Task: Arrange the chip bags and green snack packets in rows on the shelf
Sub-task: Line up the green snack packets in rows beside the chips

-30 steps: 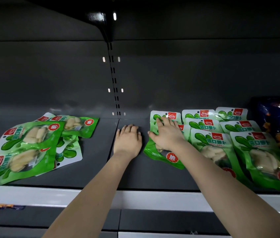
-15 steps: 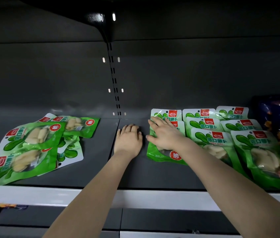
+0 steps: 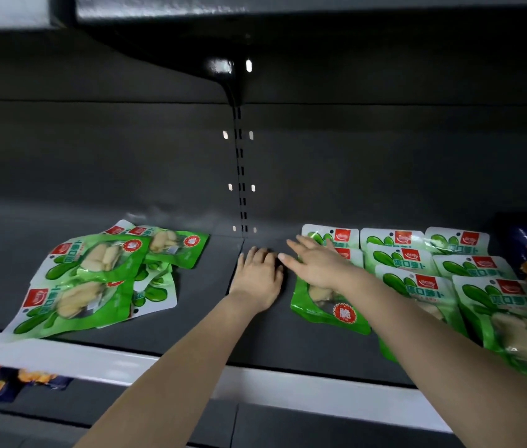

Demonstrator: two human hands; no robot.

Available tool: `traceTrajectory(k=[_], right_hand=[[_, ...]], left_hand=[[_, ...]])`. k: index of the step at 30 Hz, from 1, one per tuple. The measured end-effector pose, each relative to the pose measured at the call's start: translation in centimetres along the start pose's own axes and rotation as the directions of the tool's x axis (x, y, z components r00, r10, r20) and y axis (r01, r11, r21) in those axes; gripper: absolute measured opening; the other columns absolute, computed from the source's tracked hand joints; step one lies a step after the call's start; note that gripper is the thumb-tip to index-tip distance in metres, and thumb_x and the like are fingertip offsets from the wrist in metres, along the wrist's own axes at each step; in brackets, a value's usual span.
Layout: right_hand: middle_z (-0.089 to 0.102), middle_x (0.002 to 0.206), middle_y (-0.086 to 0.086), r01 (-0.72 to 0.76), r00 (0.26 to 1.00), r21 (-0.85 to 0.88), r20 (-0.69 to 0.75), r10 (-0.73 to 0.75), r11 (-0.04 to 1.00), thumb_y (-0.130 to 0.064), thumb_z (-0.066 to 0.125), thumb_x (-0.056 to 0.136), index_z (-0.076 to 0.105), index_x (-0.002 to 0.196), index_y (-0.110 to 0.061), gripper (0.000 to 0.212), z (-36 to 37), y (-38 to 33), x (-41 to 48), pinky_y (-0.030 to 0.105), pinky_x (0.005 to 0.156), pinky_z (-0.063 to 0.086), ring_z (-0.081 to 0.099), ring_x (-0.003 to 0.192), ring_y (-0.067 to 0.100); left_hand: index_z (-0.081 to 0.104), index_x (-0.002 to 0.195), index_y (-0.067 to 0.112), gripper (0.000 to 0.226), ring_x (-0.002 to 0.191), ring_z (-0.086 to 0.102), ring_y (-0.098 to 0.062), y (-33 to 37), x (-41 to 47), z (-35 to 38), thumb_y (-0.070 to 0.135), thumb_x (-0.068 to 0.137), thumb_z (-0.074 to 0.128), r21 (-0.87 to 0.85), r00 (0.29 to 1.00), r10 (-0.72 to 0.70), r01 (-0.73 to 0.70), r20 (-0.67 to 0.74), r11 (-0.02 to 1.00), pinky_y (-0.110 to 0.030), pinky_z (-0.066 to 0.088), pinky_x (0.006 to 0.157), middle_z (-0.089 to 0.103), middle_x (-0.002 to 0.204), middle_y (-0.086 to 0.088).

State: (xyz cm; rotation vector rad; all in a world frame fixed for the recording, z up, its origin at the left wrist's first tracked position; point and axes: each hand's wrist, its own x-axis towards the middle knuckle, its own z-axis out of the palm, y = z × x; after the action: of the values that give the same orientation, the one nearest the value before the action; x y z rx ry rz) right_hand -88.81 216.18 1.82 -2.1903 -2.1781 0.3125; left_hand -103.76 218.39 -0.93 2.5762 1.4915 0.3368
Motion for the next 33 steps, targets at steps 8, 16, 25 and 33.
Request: traceTrajectory(k=[8, 16, 25, 33], right_hand=[[-0.003, 0.161, -0.005, 0.248, 0.962, -0.039, -0.104, -0.251, 0.968, -0.05, 0.012, 0.101, 0.015, 0.152, -0.032, 0.054, 1.2, -8.4, 2.7, 0.05, 0.116, -0.011, -0.005, 0.147, 0.012], [-0.006, 0.161, -0.004, 0.473, 0.879, -0.079, -0.032, -0.477, 0.877, -0.05, 0.015, 0.101, 0.011, 0.152, -0.032, 0.055, 2.4, -17.9, 5.6, 0.053, 0.115, -0.009, -0.003, 0.148, 0.016], [-0.013, 0.16, -0.005, 0.555, 0.825, -0.076, -0.08, -0.56, 0.829, -0.046, 0.017, 0.102, 0.01, 0.152, -0.036, 0.051, 2.6, -29.2, 7.5, 0.054, 0.116, -0.007, -0.012, 0.147, 0.025], [-0.012, 0.16, -0.005, 0.438, 0.899, -0.088, 0.047, -0.436, 0.895, -0.054, 0.013, 0.099, -0.005, 0.149, -0.044, 0.054, 5.0, -30.3, 10.7, 0.055, 0.114, -0.007, -0.008, 0.147, 0.027]], left_hand=[[0.022, 0.148, 0.013, 0.051, 0.146, 0.008, -0.024, -6.4, -3.3, -3.7, 0.026, 0.099, 0.026, 0.169, 0.991, -0.096, 0.112, -0.098, 0.979, -0.042, -0.004, 0.118, 0.018, 0.156, -0.005], [0.021, 0.148, 0.012, 0.052, 0.146, 0.008, -0.027, -16.6, -11.0, -8.1, 0.032, 0.1, 0.025, 0.156, 0.878, -0.436, 0.468, -0.201, 0.87, -0.043, -0.002, 0.118, 0.016, 0.157, -0.008], [0.027, 0.145, 0.014, 0.05, 0.145, 0.013, -0.024, -21.7, -17.0, -7.6, 0.037, 0.1, 0.026, 0.02, 0.74, -0.648, 0.661, -0.179, 0.75, -0.041, 0.004, 0.117, 0.022, 0.155, -0.006], [0.028, 0.146, 0.021, 0.047, 0.145, 0.01, -0.022, -23.7, -16.4, -7.4, 0.033, 0.1, 0.026, -0.028, 0.723, -0.66, 0.669, -0.204, 0.743, -0.042, -0.003, 0.117, 0.022, 0.155, 0.001]])
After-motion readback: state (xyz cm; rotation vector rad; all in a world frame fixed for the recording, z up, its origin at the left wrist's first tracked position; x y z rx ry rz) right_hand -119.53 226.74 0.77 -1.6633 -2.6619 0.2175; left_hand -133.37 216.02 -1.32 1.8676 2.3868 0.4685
